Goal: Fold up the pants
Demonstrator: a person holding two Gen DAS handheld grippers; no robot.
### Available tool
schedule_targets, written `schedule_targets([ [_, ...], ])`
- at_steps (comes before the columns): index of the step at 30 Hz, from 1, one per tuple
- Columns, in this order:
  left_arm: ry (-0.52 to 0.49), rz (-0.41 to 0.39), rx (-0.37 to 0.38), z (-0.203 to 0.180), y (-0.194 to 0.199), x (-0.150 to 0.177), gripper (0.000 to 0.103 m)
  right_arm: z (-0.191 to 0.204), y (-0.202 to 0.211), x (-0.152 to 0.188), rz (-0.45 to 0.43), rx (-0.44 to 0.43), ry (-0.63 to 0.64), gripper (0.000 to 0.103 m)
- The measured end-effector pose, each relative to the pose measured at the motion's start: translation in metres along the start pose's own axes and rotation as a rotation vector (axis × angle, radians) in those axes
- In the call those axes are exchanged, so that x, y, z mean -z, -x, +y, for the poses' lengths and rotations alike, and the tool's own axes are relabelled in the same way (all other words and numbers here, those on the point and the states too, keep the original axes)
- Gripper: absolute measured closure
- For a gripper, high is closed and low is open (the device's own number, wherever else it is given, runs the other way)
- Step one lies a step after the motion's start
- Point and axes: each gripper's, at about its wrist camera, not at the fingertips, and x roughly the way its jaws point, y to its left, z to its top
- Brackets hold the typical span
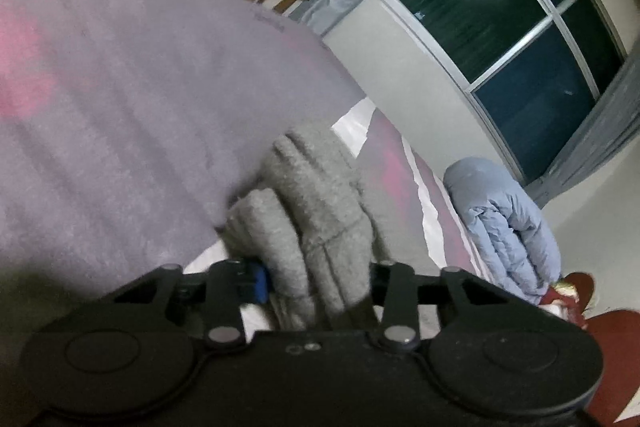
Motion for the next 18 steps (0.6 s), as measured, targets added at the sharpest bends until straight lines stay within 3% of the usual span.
schedule_targets([
  [5, -0.142, -0.083, -0.036, -0.056, 0.030, 0.009, 0.078, -0.024, 0.000, -0.012, 0.019, 0.162, 0.020, 0.047],
  [11, -0.426, -0.072, 0.053, -0.169, 0.041, 0.054, 0.078, -0.052, 0.020, -0.020, 0.008, 0.124, -0.048, 0.046],
  [15, -0.488, -0.062, 0.103, -0.229, 0.032, 0.100, 0.078, -0.069, 0.025, -0.034, 0.005, 0.129, -0.085, 0.043],
  [18, -0.565, -0.071, 0.129, -0.276, 0.029, 0.140, 0.078, -0.076, 0.031, -0.038, -0.010, 0.180, -0.080, 0.042],
])
